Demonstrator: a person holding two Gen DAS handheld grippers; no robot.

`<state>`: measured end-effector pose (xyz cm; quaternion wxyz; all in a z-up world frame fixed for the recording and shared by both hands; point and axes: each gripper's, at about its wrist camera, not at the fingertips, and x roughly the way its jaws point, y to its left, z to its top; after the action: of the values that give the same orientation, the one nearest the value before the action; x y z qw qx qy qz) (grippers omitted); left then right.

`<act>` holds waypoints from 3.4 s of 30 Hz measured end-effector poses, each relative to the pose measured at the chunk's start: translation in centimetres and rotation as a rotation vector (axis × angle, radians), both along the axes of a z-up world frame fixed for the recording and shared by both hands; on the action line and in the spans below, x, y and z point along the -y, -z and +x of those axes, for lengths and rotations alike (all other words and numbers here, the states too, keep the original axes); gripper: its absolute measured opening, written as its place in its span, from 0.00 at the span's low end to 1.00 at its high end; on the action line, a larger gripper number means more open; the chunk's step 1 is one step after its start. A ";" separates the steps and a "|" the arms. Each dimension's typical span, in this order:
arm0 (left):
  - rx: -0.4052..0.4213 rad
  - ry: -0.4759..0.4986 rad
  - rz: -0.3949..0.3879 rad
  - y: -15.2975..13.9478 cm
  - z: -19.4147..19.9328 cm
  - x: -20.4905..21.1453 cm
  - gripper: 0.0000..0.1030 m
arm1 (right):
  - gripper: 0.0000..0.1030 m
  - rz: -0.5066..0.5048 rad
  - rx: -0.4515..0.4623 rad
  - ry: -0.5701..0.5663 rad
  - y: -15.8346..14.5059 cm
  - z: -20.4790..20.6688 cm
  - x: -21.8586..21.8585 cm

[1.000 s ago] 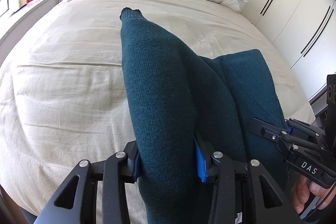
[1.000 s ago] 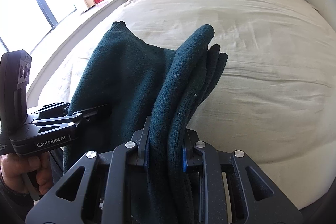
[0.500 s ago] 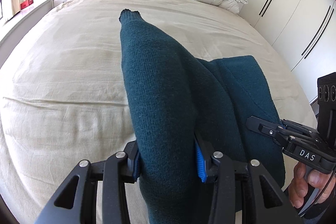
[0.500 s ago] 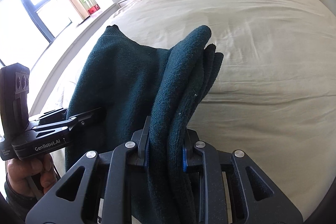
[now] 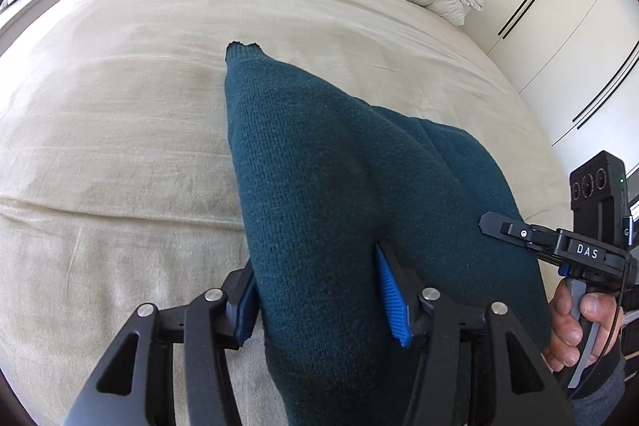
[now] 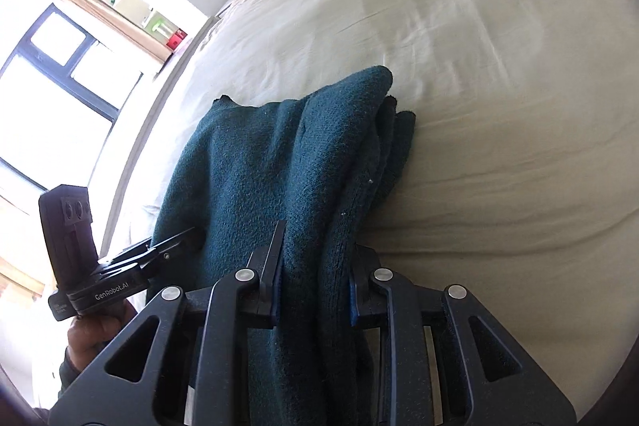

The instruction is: Fold small clothes

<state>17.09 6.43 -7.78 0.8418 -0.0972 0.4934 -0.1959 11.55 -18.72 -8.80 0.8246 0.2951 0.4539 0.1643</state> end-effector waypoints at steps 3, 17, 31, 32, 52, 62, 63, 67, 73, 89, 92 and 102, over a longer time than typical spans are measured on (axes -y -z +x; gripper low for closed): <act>-0.012 -0.004 -0.055 0.7 -0.4 -1.2 0.58 | 0.26 0.086 -0.018 0.022 2.0 -0.2 1.1; 0.114 -0.086 -0.066 -4.8 -5.4 -4.0 0.59 | 0.40 0.106 0.068 0.171 -2.5 -4.3 4.2; 0.122 0.035 0.071 -2.1 -6.0 0.6 0.58 | 0.21 0.191 -0.007 0.035 3.2 -3.6 0.5; 0.122 0.032 0.067 -2.2 -6.1 0.4 0.58 | 0.21 0.186 0.000 0.040 3.0 -3.9 0.5; 0.121 0.030 0.080 -1.2 -12.2 -0.3 0.53 | 0.24 0.141 -0.006 0.012 3.3 -9.9 0.5; 0.263 -0.040 0.040 -4.7 -15.5 -2.1 0.81 | 0.25 0.106 0.088 0.052 -0.6 -12.3 1.9; 0.296 -0.053 0.049 -5.3 -15.7 -2.3 0.85 | 0.25 0.079 0.090 0.051 -0.7 -12.1 1.5; 0.400 -0.084 0.083 -7.8 -16.7 -2.5 0.92 | 0.25 0.060 0.090 0.050 -1.0 -10.8 0.4; 0.508 -0.116 0.109 -9.9 -18.2 -2.8 1.00 | 0.25 -0.049 0.093 0.049 -2.2 -8.6 -0.3; 0.916 -0.321 0.248 -16.6 -23.5 -2.5 1.00 | 0.71 -0.187 0.160 0.168 -3.9 -7.9 -0.5; 0.995 -0.351 0.339 -18.3 -24.3 -2.0 1.00 | 0.71 -0.185 0.218 0.197 -5.4 -9.2 -0.1; 0.957 -0.393 0.442 -22.3 -23.7 -2.4 1.00 | 0.87 -0.467 0.575 0.399 -13.6 -16.5 -1.3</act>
<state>-6.57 8.80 14.54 0.9928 0.0912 0.0585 0.0504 -4.94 -17.40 4.84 0.9781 0.1245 0.1640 -0.0301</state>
